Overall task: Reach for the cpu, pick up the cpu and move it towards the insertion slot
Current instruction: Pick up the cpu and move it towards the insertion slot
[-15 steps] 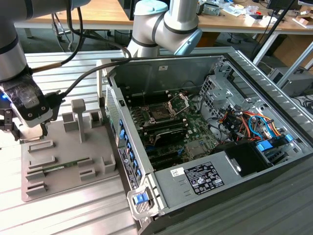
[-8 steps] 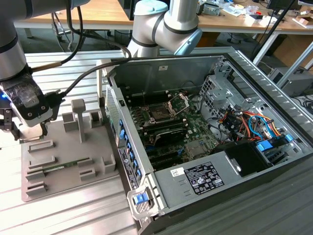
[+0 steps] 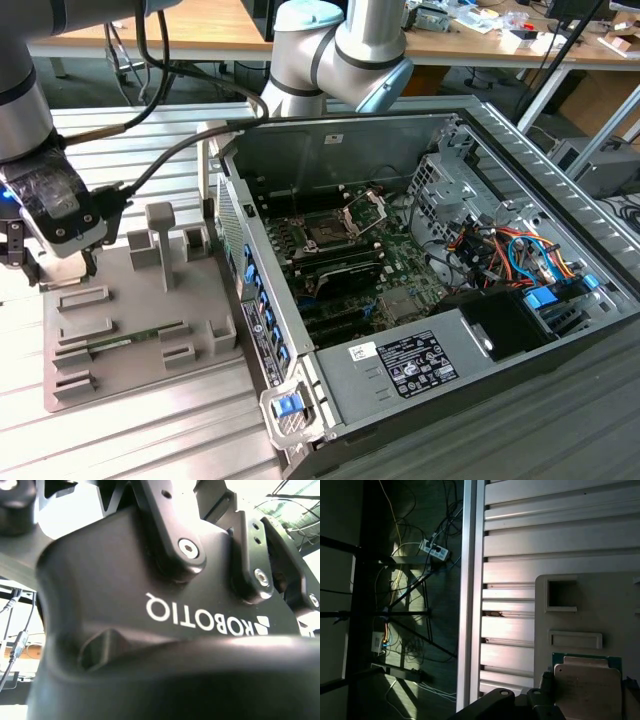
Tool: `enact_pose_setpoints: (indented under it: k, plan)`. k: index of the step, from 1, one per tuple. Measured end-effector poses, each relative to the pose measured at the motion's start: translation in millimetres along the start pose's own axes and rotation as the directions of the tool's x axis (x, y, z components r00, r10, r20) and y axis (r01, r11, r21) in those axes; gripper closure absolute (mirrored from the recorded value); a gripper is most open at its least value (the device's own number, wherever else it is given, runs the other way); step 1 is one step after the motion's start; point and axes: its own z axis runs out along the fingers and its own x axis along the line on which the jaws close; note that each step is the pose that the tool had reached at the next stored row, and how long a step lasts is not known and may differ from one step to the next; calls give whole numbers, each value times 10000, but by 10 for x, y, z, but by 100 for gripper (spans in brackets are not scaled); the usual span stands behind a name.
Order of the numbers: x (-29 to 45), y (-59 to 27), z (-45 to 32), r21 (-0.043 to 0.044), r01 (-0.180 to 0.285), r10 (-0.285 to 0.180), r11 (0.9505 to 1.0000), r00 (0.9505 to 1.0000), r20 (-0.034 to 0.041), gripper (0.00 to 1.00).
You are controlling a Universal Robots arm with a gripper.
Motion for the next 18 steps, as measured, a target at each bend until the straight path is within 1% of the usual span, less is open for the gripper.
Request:
enact_pose_setpoints:
  k: [7,12,18]
  plan:
    - [0,1,-18,0,0,0,10000,10000,0,45]
    - [0,3,-78,0,0,0,10000,10000,0,45]
    - [0,3,-98,1,0,0,10000,10000,0,45]
